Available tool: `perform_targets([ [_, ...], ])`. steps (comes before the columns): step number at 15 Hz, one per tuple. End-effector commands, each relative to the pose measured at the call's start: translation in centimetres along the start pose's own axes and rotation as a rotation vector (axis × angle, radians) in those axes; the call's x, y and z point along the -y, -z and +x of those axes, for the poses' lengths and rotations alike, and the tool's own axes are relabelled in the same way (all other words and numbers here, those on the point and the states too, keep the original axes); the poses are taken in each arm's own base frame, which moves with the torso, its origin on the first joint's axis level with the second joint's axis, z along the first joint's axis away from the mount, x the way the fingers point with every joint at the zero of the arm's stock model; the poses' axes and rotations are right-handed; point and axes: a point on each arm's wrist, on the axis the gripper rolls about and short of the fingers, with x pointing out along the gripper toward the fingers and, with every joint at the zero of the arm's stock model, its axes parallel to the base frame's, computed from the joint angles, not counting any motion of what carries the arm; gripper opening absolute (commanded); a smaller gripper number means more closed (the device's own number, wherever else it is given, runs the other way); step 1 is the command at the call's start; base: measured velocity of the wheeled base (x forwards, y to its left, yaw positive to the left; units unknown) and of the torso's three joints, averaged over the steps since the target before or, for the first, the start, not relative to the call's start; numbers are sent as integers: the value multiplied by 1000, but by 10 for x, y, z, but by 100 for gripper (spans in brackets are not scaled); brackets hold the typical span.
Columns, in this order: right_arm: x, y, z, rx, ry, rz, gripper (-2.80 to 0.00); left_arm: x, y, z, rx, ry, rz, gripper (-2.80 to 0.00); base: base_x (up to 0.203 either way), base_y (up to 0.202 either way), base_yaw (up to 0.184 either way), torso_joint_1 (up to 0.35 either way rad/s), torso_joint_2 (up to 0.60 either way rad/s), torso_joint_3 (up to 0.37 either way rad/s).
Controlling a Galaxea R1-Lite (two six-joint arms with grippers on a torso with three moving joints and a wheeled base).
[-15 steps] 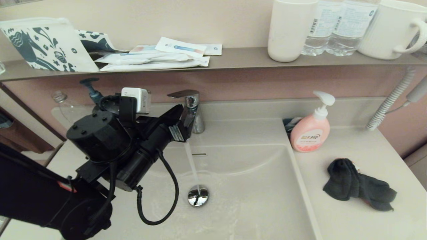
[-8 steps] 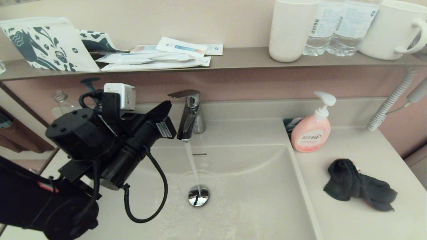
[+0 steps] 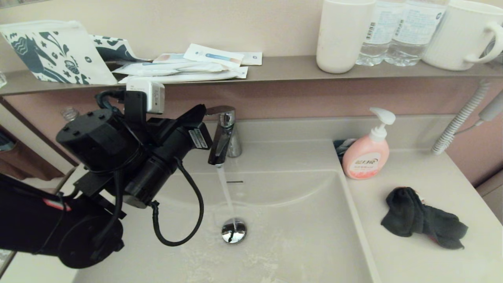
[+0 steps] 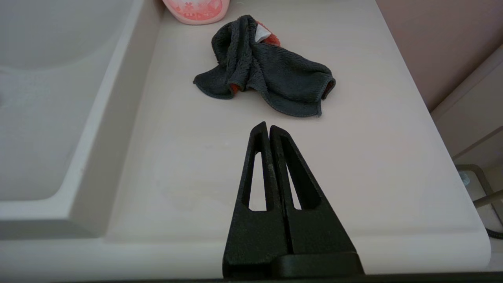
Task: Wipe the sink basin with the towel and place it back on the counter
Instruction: Turn off the faucet
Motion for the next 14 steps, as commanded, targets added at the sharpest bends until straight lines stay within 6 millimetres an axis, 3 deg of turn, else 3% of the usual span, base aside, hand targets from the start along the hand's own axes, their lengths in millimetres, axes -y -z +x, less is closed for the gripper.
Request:
perform_targets([
  [1, 0, 0, 0, -1, -1, -1, -280, 1, 3, 2, -4, 0, 3, -280, 0, 0, 0, 0, 0, 0],
  [11, 0, 0, 0, -1, -1, 0, -280, 4, 22, -6, -76, 34, 18, -280, 0, 0, 0, 0, 0, 0],
  [14, 0, 0, 0, -1, -1, -1, -280, 1, 9, -12, -42, 29, 11, -280, 0, 0, 0, 0, 0, 0],
])
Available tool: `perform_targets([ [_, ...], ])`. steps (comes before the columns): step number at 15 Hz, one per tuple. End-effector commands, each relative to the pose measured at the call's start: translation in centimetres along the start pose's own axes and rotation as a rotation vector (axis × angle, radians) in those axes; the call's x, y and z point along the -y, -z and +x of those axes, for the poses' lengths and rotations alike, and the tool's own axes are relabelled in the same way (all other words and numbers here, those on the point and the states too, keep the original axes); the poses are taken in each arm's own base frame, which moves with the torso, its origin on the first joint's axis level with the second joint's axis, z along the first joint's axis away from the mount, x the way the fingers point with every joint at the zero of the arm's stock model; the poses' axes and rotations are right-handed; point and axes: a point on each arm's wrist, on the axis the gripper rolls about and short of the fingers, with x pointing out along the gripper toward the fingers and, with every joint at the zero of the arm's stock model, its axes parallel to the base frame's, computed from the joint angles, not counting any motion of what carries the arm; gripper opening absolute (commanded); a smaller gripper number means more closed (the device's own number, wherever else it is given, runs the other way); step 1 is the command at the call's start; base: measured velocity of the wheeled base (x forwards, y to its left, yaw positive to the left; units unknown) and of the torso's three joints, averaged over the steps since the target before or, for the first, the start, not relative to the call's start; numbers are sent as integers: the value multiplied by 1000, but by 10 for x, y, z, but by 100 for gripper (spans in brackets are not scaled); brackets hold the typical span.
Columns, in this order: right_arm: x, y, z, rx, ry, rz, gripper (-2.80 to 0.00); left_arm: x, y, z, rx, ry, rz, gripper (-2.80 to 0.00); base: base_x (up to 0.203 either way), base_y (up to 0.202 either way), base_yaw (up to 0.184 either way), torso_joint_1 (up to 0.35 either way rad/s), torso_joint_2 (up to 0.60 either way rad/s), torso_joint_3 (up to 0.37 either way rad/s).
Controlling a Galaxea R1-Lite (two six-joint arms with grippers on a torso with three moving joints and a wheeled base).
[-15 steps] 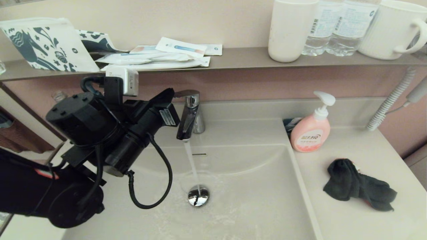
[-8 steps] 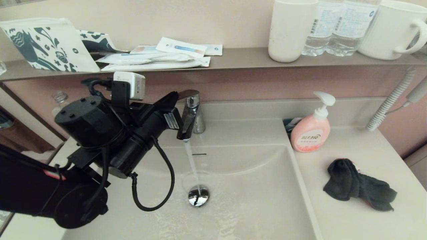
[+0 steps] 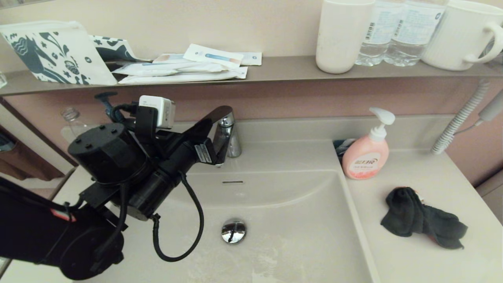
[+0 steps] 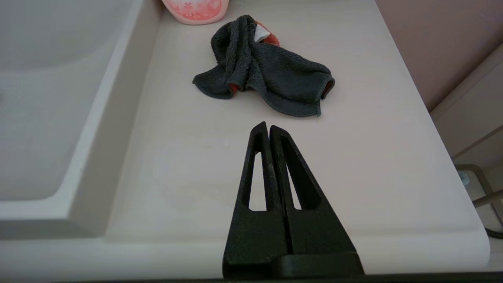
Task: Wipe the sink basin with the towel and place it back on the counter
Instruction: Turn off the faucet, then pick up the cloth
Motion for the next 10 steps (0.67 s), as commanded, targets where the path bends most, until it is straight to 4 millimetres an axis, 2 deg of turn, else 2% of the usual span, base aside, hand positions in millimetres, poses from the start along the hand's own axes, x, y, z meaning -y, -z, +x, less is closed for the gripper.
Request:
perform_targets([
  [1, 0, 0, 0, -1, -1, -1, -280, -2, -13, -8, 40, -5, -8, -280, 0, 0, 0, 0, 0, 0],
  [4, 0, 0, 0, -1, -1, 0, -280, -3, -33, -35, 60, -9, -18, -280, 0, 0, 0, 0, 0, 0],
  [6, 0, 0, 0, -1, -1, -1, -280, -8, -43, -59, 61, -35, -24, -280, 0, 0, 0, 0, 0, 0],
  [10, 0, 0, 0, -1, -1, 0, -280, -14, -22, -111, -40, -23, -6, -280, 0, 0, 0, 0, 0, 0],
])
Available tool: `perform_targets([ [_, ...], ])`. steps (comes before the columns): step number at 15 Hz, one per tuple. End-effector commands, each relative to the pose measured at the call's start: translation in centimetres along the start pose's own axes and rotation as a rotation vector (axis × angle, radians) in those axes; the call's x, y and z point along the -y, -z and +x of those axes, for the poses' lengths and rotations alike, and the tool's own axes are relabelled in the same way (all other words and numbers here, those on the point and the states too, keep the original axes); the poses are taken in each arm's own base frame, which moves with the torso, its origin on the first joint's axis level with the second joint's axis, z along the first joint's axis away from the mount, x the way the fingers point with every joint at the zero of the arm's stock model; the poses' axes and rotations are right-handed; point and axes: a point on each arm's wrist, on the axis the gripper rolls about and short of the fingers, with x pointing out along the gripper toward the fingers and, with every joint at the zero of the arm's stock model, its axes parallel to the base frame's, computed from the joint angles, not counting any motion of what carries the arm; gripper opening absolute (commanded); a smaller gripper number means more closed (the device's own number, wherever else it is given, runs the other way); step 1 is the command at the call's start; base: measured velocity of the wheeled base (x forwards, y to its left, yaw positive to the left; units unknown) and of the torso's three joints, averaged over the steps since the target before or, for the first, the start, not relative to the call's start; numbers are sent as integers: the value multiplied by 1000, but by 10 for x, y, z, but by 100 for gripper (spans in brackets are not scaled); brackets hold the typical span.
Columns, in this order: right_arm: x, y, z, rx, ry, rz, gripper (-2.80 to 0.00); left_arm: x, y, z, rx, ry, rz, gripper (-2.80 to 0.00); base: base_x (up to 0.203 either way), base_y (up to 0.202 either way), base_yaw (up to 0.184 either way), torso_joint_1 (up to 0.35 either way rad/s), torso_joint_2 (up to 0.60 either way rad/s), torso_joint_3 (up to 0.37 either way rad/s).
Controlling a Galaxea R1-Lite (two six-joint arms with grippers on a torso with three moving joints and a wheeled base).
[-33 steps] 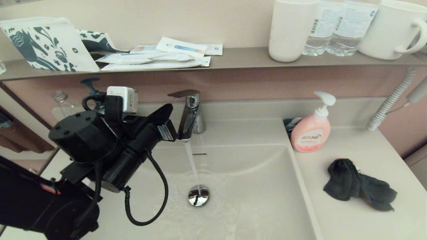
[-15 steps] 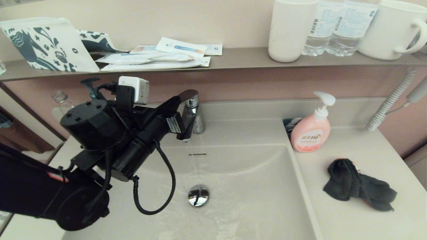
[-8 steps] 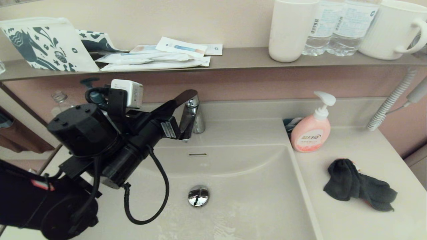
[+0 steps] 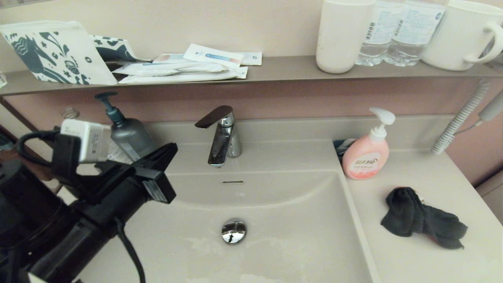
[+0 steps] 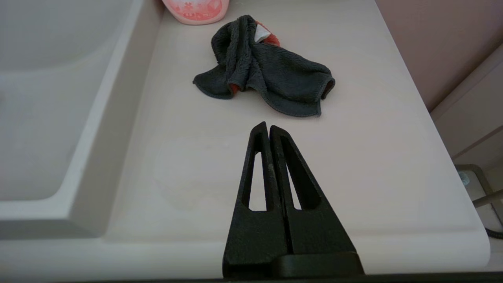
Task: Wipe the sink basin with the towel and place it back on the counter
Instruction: Pick up the cloth
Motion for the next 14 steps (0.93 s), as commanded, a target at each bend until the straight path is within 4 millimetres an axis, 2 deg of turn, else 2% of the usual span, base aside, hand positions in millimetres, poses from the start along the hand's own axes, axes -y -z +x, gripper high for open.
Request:
perform_targets([
  [1, 0, 0, 0, -1, 0, -1, -280, -8, -2, -28, 27, -2, -8, -280, 0, 0, 0, 0, 0, 0],
  [4, 0, 0, 0, -1, 0, 0, -280, -21, -8, -63, 29, -26, -4, -280, 0, 0, 0, 0, 0, 0],
  [6, 0, 0, 0, -1, 0, -1, -280, -33, -8, -89, -38, -71, 21, -280, 0, 0, 0, 0, 0, 0],
  [8, 0, 0, 0, -1, 0, -1, -280, -49, -14, -100, -100, -208, 44, -280, 0, 0, 0, 0, 0, 0],
  [11, 0, 0, 0, -1, 0, 0, -280, -66, -26, -118, -73, -418, 61, -280, 0, 0, 0, 0, 0, 0],
  [14, 0, 0, 0, -1, 0, 0, -280, -66, -10, -150, -43, -550, 76, -280, 0, 0, 0, 0, 0, 0],
])
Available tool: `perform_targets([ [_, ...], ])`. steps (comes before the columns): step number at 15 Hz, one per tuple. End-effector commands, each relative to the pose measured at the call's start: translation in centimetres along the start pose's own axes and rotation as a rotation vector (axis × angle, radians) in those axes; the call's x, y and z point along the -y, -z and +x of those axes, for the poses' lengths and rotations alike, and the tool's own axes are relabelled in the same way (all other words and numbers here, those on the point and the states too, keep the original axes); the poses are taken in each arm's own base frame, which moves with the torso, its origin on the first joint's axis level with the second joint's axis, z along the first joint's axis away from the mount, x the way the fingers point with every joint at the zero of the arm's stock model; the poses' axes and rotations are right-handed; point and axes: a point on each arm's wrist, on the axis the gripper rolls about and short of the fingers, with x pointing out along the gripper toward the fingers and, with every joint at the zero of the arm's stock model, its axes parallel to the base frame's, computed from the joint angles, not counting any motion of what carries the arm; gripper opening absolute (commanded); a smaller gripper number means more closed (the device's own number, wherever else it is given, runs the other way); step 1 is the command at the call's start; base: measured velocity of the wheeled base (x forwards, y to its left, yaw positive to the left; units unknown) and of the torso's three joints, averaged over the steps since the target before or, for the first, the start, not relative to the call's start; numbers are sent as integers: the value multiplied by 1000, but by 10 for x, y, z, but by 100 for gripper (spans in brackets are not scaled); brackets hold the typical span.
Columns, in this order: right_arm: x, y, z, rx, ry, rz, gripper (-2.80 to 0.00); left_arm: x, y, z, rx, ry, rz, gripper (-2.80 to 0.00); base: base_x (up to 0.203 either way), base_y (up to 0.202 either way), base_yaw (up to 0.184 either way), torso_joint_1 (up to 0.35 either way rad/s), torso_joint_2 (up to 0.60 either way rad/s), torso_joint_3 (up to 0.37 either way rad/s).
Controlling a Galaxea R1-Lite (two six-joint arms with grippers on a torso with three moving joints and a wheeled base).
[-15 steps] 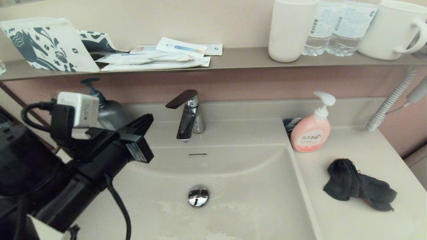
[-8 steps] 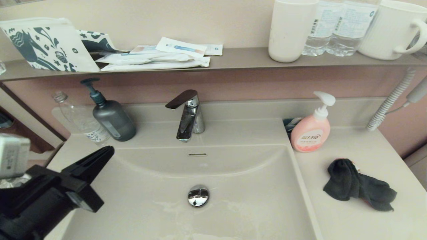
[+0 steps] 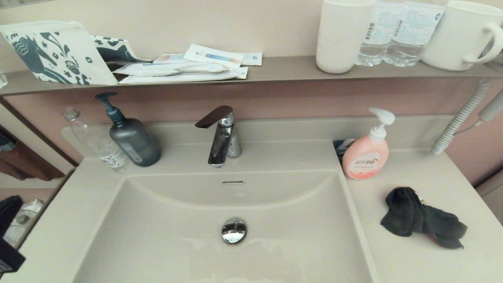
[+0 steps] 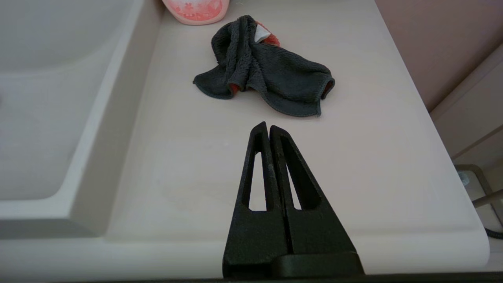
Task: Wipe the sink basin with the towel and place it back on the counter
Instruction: Pick up the cloth
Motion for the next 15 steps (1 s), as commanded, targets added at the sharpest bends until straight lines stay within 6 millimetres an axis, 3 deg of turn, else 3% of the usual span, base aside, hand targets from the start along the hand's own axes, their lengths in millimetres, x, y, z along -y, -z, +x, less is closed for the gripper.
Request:
perform_targets([
  [1, 0, 0, 0, -1, -1, -1, -280, -9, 3, -22, 75, -91, -15, -280, 0, 0, 0, 0, 0, 0],
  [3, 0, 0, 0, -1, -1, -1, -280, -13, 9, -39, 94, -145, -14, -280, 0, 0, 0, 0, 0, 0],
  [6, 0, 0, 0, -1, -1, -1, -280, -13, 24, -61, 109, -86, -18, -280, 0, 0, 0, 0, 0, 0],
  [10, 0, 0, 0, -1, -1, 0, -280, -11, 18, -60, 104, 76, -15, -280, 0, 0, 0, 0, 0, 0],
  [15, 0, 0, 0, -1, -1, 0, -280, -9, 47, -65, 76, 110, -6, -280, 0, 0, 0, 0, 0, 0],
])
